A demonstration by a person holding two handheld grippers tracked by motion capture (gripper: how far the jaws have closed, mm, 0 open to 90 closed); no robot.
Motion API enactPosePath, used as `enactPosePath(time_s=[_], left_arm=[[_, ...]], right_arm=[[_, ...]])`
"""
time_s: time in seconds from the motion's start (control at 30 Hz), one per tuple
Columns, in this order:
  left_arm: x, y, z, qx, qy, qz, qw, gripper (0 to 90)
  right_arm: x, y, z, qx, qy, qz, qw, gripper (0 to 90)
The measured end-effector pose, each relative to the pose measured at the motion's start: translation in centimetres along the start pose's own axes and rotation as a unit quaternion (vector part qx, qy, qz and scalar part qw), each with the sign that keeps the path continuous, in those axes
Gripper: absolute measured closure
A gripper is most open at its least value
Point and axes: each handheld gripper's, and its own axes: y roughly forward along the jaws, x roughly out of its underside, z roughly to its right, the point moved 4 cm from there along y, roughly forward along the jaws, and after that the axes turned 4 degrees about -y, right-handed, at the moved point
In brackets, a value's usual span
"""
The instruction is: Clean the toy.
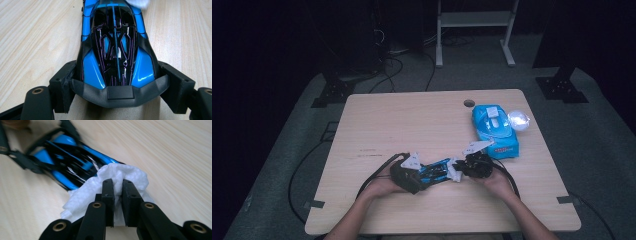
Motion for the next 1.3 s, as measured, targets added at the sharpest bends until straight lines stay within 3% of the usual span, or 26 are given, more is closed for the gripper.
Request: enactPosePath(time_s=[0.07,0.17,0.37,0.43,0.57,0.83,1.03,1.13,1.3], left_arm=[[0.0,0.0,0.0,-0.001,0.002,-0.002,1.0,23.6],[0.0,0.0,0.0,-0.001,0.004,-0.003,1.0,23.5],[0.0,0.0,0.0,0.0,0.0,-0.001,1.0,23.5],[0.0,0.0,0.0,-0.001,0.002,-0.001,1.0,23.5],[-0.1,0.1,0.1,0.0,-0.001,0.0,1.0,23.5],[-0.2,0.2,0.1,0.002,-0.006,0.003,1.0,23.6],[0.0,0.0,0.0,0.001,-0.005,-0.001,1.0,23.4],[0.5,-0.4,-0.2,-0.006,-0.026,-0.017,0.9995,15.1],[0.6,-1.0,-0.4,0.003,-0.021,-0.004,0.9998,32.5]], right_arm=[[0.3,-0.2,0.2,0.002,0.01,0.002,0.9999,80.8],[-0.1,-0.1,-0.7,0.011,-0.01,0.003,0.9999,80.8],[-1.1,0.6,-2.6,-0.015,-0.031,0.016,0.9993,80.7],[-1.0,0.5,-2.2,-0.023,-0.022,0.017,0.9993,80.7],[-0.7,0.1,-1.3,-0.015,0.0,0.013,0.9998,80.8],[-3.3,1.5,-4.9,-0.042,-0.058,0.028,0.9971,80.9],[-4.4,3.8,-6.8,-0.076,-0.071,0.026,0.9943,80.9],[-4.3,3.6,-6.5,-0.078,-0.068,0.024,0.9943,80.9],[-4.1,3.0,-6.0,-0.065,-0.067,0.013,0.9956,80.9]])
